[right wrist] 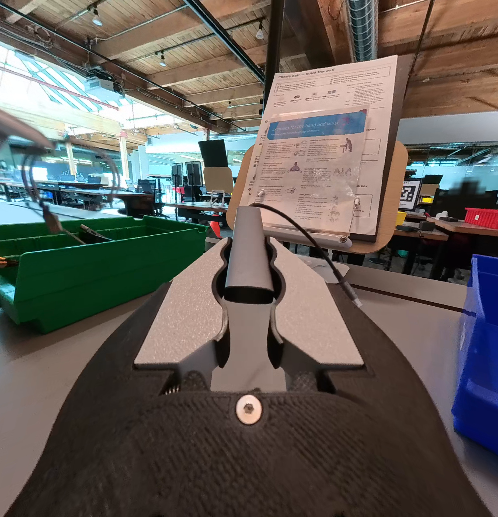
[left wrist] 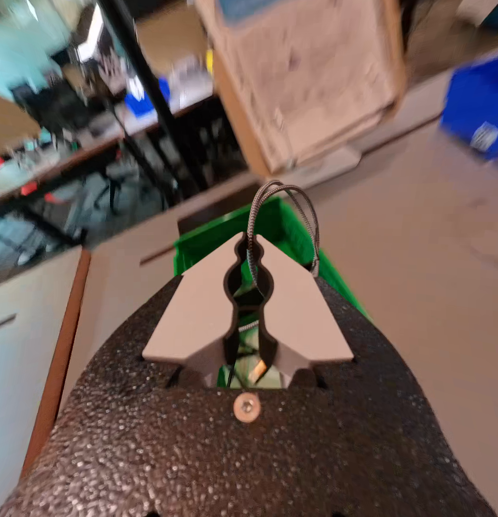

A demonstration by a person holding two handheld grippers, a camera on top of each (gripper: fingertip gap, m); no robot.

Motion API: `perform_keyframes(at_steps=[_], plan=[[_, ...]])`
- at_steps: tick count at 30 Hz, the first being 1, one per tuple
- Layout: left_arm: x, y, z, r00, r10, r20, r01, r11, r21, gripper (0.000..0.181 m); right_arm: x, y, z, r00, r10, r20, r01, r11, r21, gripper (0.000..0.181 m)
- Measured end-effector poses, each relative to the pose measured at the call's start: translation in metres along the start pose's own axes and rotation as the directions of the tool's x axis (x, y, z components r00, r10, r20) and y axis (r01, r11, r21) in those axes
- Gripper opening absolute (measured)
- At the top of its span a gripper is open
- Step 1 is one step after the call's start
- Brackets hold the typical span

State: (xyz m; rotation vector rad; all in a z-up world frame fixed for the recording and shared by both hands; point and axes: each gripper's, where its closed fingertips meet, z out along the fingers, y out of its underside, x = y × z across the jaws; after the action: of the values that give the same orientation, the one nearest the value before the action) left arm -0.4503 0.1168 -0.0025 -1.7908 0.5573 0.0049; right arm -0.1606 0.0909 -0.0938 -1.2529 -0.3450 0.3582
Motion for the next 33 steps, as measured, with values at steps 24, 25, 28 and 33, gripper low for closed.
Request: perform_keyframes(at_steps=[24, 25, 28, 33], plan=[[0.284, 0.066, 0.026, 0.781, 0.167, -0.601, -0.215, 0.977, -0.008, 0.002, 0.07, -0.007, -0.02, 0.987, 0.099, -0.125, -0.094, 0.995, 0.044, 0.023], [0.282, 0.076, 0.035, 0.8, 0.168, -0.576, -0.227, 0.973, -0.031, 0.011, 0.071, -0.007, -0.02, 0.987, 0.099, -0.129, -0.094, 0.995, 0.044, 0.023], [0.265, 0.064, 0.035, 0.843, 0.081, -0.533, -0.1, 0.995, -0.007, 0.045, 0.071, -0.007, -0.022, 0.986, 0.102, -0.13, -0.097, 0.994, 0.045, 0.023], [0.158, 0.018, 0.007, 0.91, -0.22, -0.351, 0.261, 0.963, 0.072, 0.047, 0.068, -0.006, -0.02, 0.988, 0.09, -0.122, -0.086, 0.996, 0.036, 0.023]])
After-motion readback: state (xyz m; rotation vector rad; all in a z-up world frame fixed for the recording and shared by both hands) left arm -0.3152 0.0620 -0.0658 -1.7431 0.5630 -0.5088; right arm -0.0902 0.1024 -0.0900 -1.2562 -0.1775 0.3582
